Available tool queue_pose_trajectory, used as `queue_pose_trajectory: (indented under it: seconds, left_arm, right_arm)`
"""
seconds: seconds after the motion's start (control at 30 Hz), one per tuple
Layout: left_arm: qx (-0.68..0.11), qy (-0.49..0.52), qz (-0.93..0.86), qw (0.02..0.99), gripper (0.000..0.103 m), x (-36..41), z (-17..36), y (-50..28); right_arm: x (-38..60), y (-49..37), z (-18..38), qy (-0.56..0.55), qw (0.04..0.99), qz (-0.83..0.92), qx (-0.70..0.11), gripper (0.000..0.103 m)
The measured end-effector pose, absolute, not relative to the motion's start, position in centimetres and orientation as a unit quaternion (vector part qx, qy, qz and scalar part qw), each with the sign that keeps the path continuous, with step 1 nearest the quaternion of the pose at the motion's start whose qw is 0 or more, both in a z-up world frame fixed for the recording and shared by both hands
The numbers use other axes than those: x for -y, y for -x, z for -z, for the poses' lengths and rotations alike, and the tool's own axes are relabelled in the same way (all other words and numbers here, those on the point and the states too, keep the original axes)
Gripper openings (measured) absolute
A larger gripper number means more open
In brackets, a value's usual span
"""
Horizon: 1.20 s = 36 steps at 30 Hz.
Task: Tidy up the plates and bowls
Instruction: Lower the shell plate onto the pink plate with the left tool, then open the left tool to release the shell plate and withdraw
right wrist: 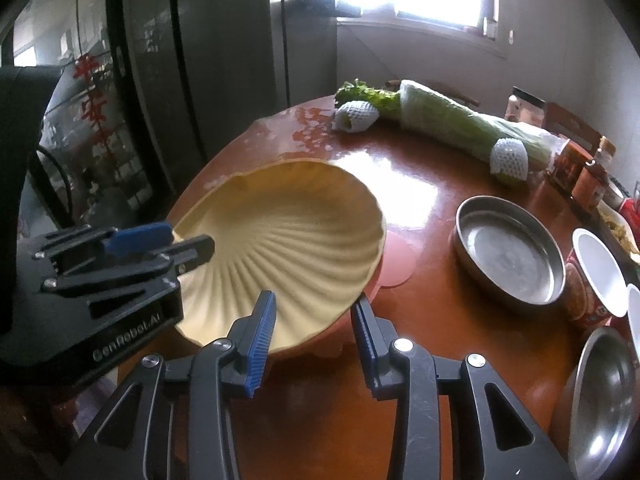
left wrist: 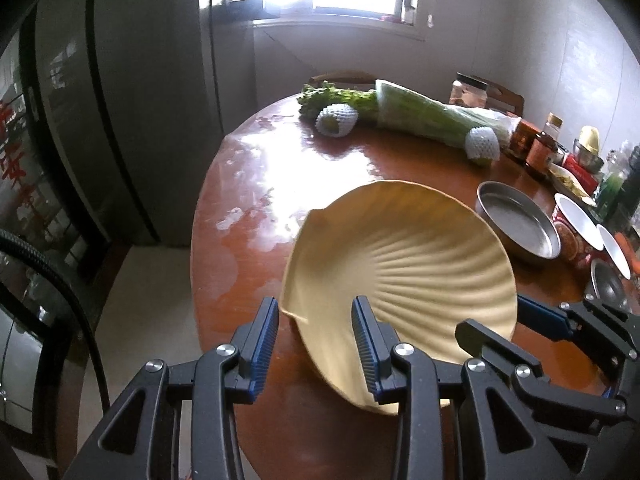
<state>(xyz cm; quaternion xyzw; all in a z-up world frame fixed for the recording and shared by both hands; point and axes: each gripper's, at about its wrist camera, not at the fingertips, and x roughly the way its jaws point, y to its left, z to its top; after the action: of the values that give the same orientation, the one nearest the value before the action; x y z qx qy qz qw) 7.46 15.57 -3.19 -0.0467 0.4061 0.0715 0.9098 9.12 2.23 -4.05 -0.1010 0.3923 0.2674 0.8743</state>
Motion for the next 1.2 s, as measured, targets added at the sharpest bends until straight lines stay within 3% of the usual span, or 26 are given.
queue_pose_trajectory:
  seconds: [0.53, 1.2]
  left_arm:
    - [-0.416, 0.042, -0.081, 0.905, 0.038, -15.1, 3.3, -7.6]
    - [-0.391, 0.04, -0.076, 0.916, 0.038, -14.1, 0.4, -5.8]
  right_arm:
    - [-1.4, -8.4, 3.6, 0.101, 0.872, -0.267, -0.398, 0.053]
    - [0.3, -7.0, 1.3, 0.094, 0.886, -0.261, -0.372, 0.056]
